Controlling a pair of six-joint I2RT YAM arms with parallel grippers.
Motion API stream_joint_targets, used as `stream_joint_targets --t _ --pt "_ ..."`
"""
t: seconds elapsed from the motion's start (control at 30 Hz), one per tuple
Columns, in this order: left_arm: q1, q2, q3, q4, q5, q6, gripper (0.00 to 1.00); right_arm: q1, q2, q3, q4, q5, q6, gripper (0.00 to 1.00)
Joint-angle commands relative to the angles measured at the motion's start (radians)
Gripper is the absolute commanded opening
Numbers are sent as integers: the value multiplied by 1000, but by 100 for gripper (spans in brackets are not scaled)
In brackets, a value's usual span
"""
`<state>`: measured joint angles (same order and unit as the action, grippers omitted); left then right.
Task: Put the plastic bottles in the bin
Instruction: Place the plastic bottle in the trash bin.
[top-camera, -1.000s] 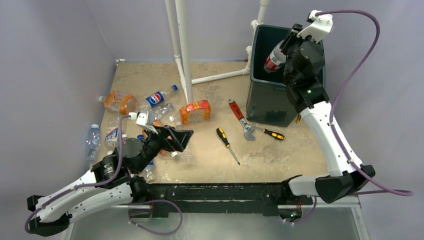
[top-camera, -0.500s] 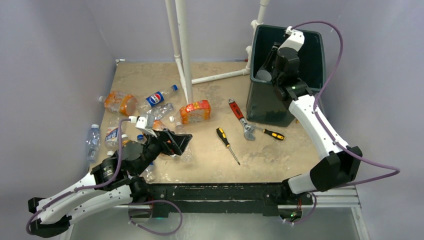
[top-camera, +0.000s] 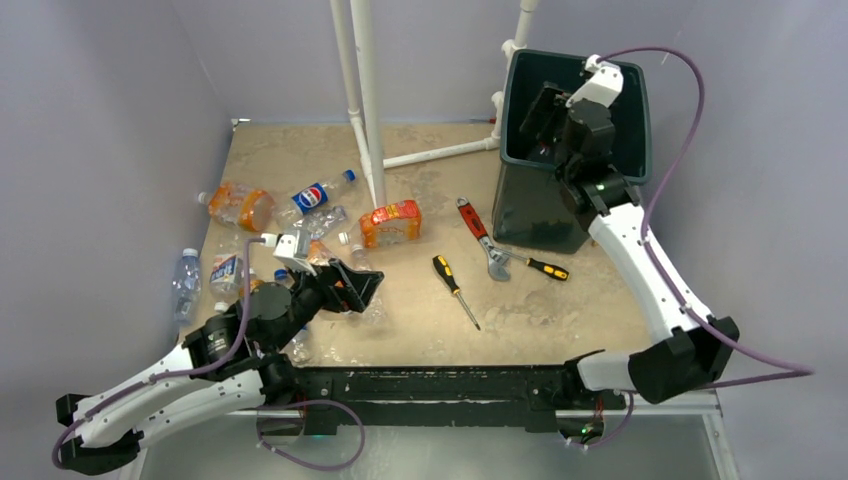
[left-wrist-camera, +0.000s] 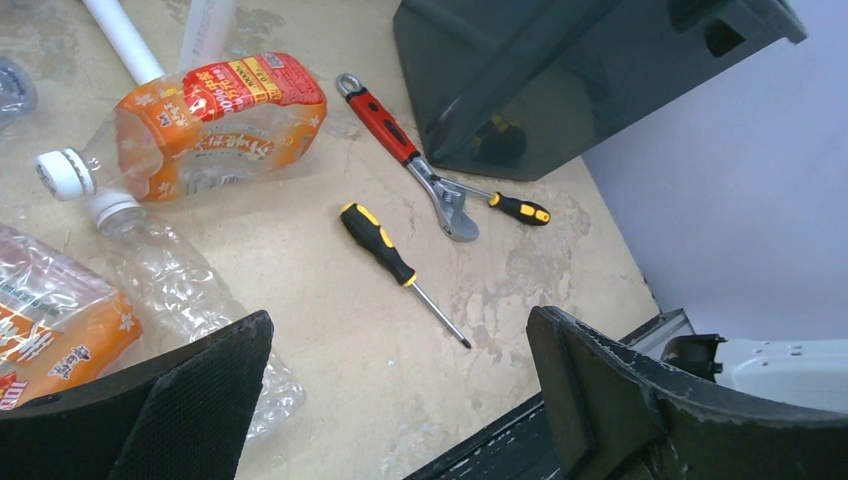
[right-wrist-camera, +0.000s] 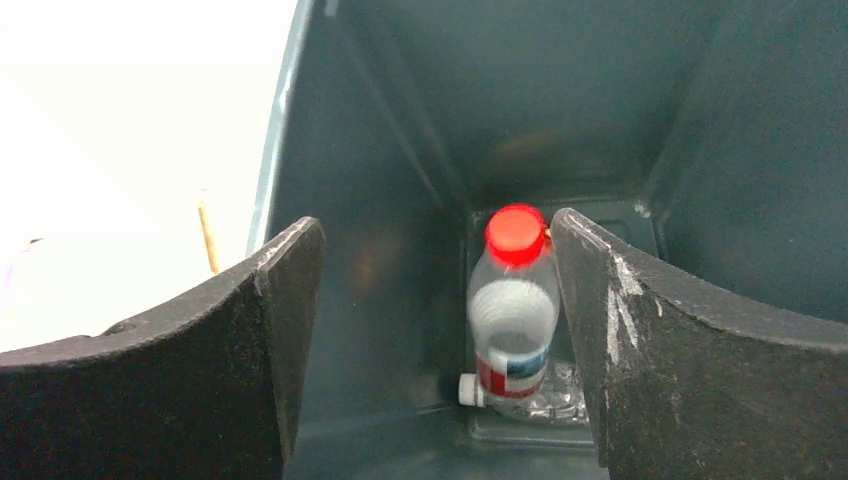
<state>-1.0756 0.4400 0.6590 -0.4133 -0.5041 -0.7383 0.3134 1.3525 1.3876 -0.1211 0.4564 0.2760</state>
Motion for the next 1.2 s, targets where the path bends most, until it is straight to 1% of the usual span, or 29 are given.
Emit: stream_joint_targets --t 0.0,0.1,0.17,0.23,0.33,0.37,0.5,0.6,0.7,0.77,0.83,0.9,0.97,1.07,1.17 --pt "0 24 45 -43 -34 -9 99 16 -102 63 -6 -6 -2 86" --pt "-1 37 69 -96 -90 -28 99 58 -190 59 10 -50 -24 89" --pt "0 38 80 -118 -115 -45 99 112 -242 56 20 -108 -53 89" --pt "0 22 77 -101 -109 -49 99 183 -275 59 13 -165 -84 89" --pt "0 -26 45 -72 -139 -88 99 264 -300 50 -19 -340 -103 89" --pt "0 -44 34 -77 -164 -132 99 292 -306 37 -29 -395 -106 88" --pt "0 -96 16 -137 -243 -214 99 437 -325 -68 -25 -506 -107 87" --pt "-1 -104 34 -225 -270 -262 99 549 -336 -190 31 -570 -84 86" --pt "0 -113 47 -317 -311 -343 99 656 -338 -321 99 -552 -39 86" --pt "0 -126 47 -368 -335 -383 99 718 -332 -402 143 -513 -10 86" --pt "0 -145 39 -400 -350 -407 99 763 -313 -472 188 -499 18 86" --pt "0 -166 25 -392 -347 -406 99 797 -287 -519 218 -465 56 86" --pt "0 -186 14 -375 -339 -394 99 818 -262 -575 259 -417 96 89" --pt "0 -209 -4 -343 -331 -379 99 820 -195 -637 349 -402 166 91" --pt "0 -219 -10 -321 -322 -358 99 821 -75 -644 414 -389 233 93"
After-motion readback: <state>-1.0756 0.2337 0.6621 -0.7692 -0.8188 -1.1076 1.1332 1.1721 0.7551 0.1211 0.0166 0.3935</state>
